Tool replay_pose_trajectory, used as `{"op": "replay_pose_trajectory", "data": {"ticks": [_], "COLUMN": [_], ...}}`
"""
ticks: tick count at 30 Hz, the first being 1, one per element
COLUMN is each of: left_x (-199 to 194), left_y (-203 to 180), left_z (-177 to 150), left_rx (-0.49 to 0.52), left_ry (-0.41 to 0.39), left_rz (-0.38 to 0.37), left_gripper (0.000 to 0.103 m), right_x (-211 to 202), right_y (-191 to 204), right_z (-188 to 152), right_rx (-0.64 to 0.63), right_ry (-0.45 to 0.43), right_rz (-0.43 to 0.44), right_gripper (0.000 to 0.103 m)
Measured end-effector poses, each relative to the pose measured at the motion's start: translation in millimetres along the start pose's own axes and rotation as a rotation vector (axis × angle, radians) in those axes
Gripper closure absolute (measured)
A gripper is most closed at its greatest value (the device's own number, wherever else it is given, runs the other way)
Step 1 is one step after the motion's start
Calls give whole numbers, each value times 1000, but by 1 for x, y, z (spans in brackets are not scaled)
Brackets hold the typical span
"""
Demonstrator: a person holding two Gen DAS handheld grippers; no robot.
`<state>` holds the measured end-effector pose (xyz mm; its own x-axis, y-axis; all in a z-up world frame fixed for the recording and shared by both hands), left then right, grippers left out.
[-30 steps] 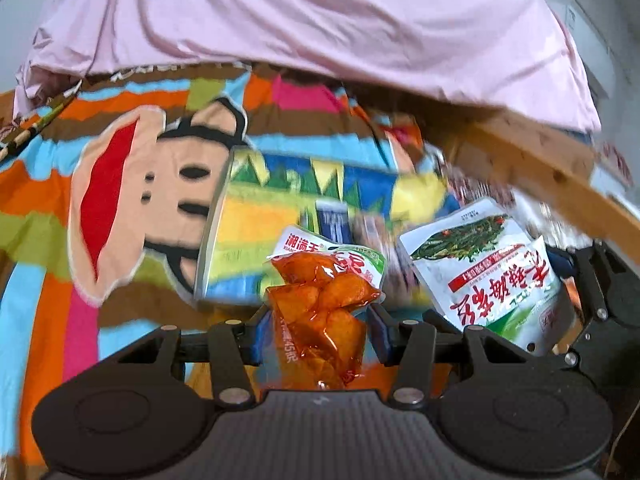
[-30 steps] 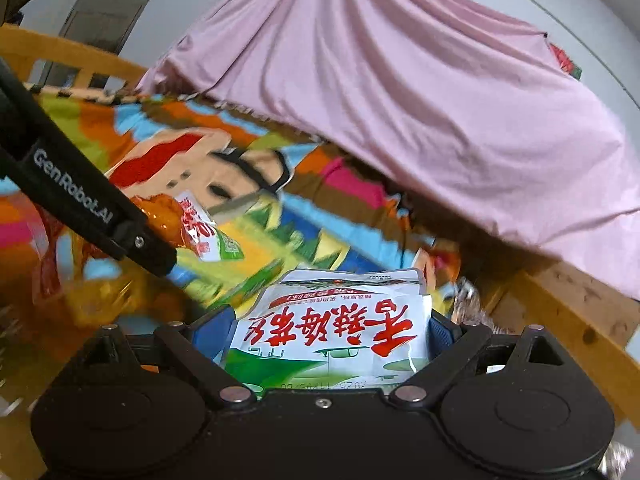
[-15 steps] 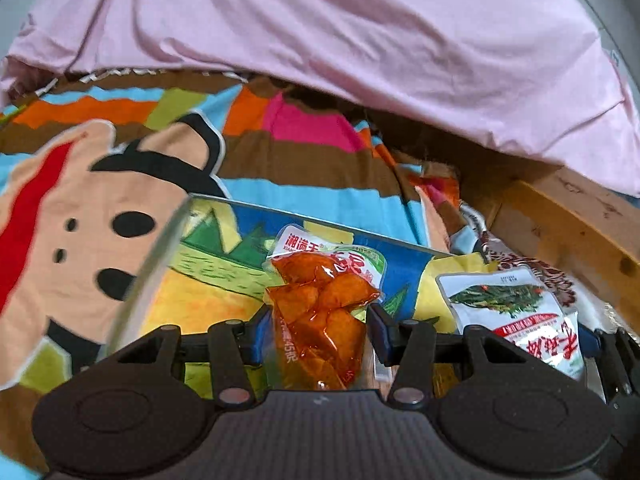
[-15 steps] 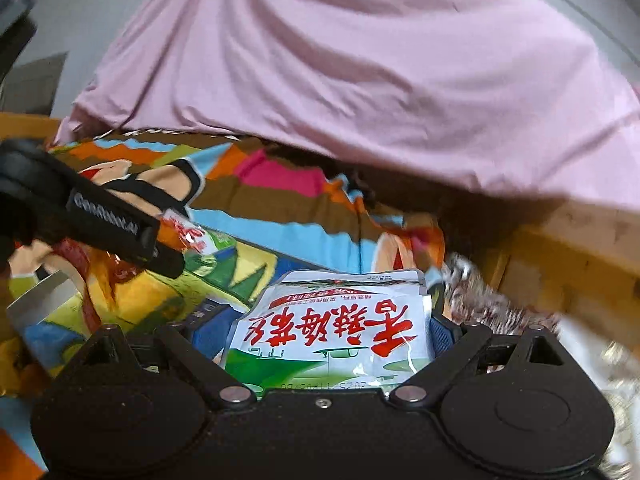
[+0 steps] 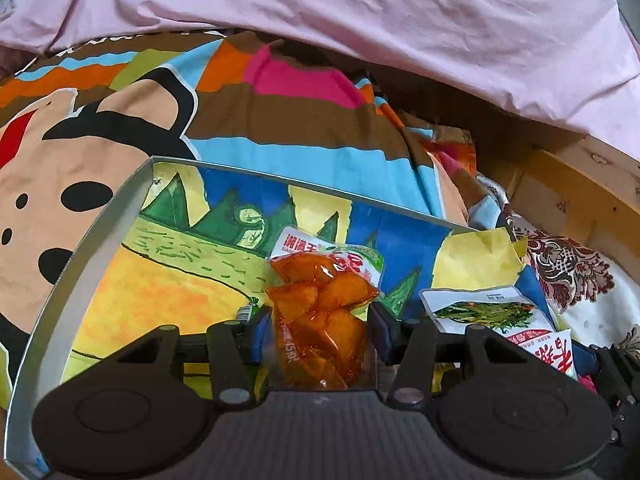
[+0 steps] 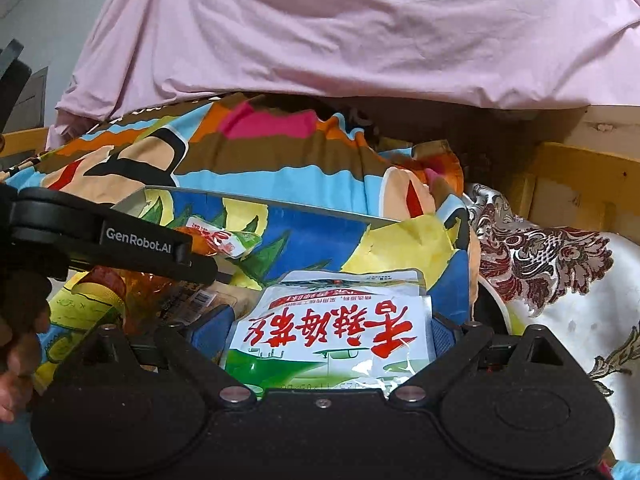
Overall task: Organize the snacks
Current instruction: 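Lower the orange bag into the tray with the left tool while the right tool places the white packet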
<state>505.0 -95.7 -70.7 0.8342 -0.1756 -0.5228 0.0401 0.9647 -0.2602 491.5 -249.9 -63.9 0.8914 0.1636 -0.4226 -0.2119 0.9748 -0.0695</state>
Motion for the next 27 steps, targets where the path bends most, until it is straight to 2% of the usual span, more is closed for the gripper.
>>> {"op": "replay_pose_trajectory", "data": {"ticks": [7, 10, 12, 14, 22, 27], "left_x": [-2, -3, -5, -9, -38, -61], "left_y": [4, 4, 4, 4, 11, 14], "left_z": [0, -1, -1, -1, 11, 21], "left_rx": [-24, -31, -29, -42, -79, -89], "left_ry": [-1, -2, -13, -33, -145, -180], "left_rz": [2, -8, -16, -16, -18, -2], "left_gripper": [44, 38, 30, 22, 11, 6], "right_x": [0, -1, -2, -5, -28, -48], "right_y": [1, 0, 0, 0, -4, -5], "right_z": [1, 2, 2, 3, 17, 31], "right_rx": [-3, 7, 11, 14, 32, 39], "right_ry": [4, -1, -4, -11, -64, -88], "right_rz": [-10, -13, -16, -17, -30, -48], "right_gripper": [2, 1, 1, 1, 1, 1]}}
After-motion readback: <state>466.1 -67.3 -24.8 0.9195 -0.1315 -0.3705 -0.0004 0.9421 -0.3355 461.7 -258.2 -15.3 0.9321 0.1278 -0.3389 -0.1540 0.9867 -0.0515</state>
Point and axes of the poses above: each gripper's, at about its wrist camera, not at the fingertips, and x roughly the way its jaws point, y to its left, z to its top, the point moved 6 cm from there along x, roughly the way its jaws point, and after that the axes turned 2 degrees about -z, right-handed, at the moved point
